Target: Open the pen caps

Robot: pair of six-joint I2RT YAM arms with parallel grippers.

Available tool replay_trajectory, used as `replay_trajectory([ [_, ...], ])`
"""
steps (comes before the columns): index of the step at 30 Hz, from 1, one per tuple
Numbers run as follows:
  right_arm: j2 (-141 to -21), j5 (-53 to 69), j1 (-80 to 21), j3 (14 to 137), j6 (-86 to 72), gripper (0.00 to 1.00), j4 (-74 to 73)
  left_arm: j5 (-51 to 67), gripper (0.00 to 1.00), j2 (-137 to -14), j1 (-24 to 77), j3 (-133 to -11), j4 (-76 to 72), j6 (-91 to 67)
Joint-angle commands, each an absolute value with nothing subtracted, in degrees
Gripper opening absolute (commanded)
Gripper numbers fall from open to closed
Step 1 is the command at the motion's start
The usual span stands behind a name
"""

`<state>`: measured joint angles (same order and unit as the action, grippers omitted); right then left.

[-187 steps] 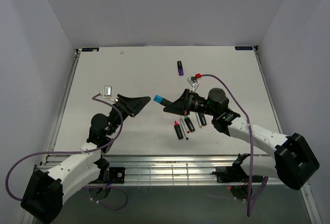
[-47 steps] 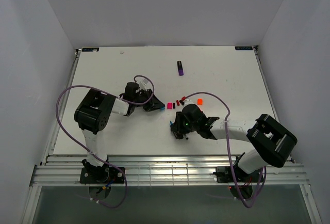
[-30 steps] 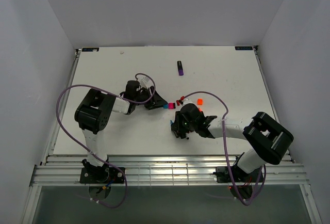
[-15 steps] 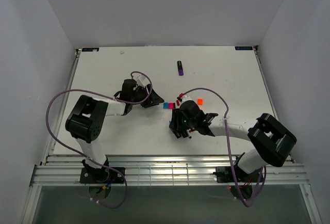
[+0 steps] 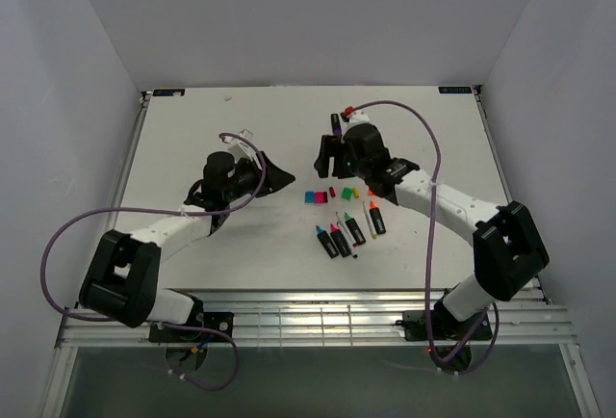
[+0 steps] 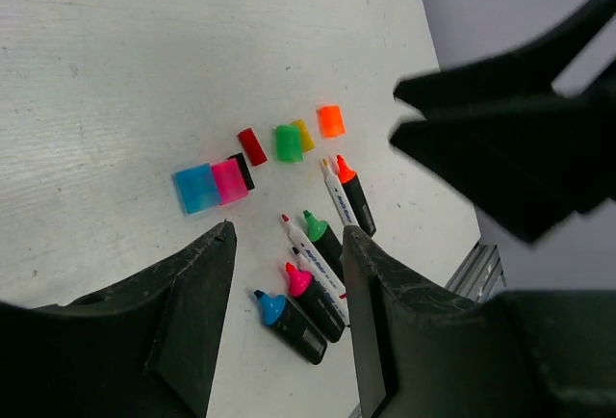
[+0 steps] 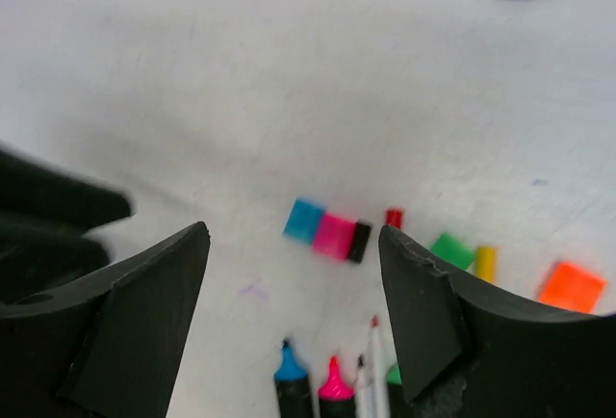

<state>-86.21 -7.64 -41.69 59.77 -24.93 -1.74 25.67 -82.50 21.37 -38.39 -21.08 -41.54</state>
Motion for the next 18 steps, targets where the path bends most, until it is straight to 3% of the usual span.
replay_trajectory([
  [1,-91.39,-8.43,-35.0,66.78,-20.05,0.78,-4.12,21.02,0.59,-74.99,21.45,-35.34,-21.09,-40.34],
  [13,-127.49,-10.9,-26.9,107.2,-10.46,0.86,-14.23,21.09,0.59,-60.22,22.15,-23.82,-25.05,-43.59],
  [18,-136.48,-11.07,-25.05,119.33,-7.65,0.9,-15.73,21.09,0.59,-57.31,22.32,-21.18,-27.51,-44.74],
])
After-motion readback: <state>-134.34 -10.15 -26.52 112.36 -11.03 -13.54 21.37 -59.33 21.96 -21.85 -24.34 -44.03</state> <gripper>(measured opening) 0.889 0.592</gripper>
